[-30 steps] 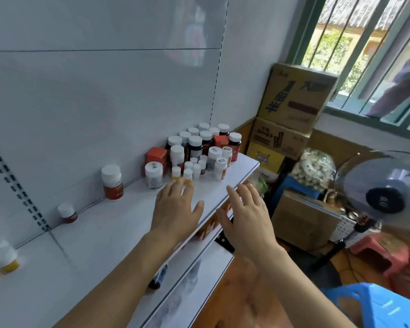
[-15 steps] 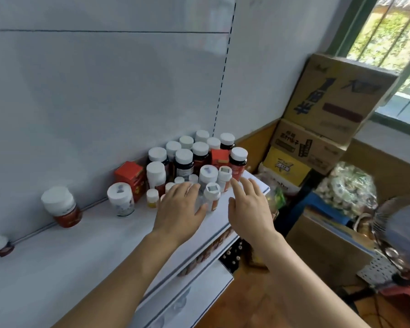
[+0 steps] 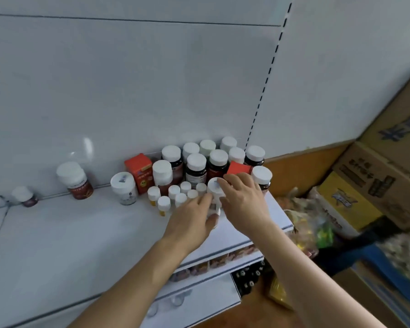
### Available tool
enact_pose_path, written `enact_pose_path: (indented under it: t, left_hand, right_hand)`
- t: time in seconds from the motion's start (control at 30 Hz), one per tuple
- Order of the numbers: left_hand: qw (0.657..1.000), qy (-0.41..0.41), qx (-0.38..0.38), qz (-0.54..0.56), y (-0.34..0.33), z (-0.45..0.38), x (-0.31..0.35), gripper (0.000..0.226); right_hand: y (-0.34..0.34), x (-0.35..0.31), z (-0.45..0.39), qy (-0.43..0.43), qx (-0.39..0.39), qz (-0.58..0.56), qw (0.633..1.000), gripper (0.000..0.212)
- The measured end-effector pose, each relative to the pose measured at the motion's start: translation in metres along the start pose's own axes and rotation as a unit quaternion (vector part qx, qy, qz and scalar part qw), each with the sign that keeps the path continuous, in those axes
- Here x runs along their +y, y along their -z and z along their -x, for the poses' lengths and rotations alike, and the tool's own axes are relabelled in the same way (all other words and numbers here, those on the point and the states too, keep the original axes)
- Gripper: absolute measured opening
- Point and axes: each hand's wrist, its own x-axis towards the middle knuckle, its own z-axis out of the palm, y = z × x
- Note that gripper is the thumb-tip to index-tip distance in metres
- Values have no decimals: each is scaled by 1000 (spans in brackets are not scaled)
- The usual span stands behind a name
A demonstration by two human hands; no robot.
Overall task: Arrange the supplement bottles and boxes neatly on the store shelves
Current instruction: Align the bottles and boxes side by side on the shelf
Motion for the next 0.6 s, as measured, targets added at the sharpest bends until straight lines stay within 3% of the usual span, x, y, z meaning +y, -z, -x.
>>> enact_pose_path:
  t: [0.2, 0.43, 0.6]
  left_hand:
    - [998, 49, 28, -7, 10, 14, -15, 36]
    - [997, 47, 54, 11, 14, 31, -31, 33]
    - [997, 16, 34, 66, 7, 42, -42, 52]
  right_hand:
    - [-12, -3, -10, 6, 37, 29, 999, 22]
    - [-12, -7, 2, 78, 36, -85, 993, 26]
    - [-17, -21, 22, 71, -19, -184, 980, 36]
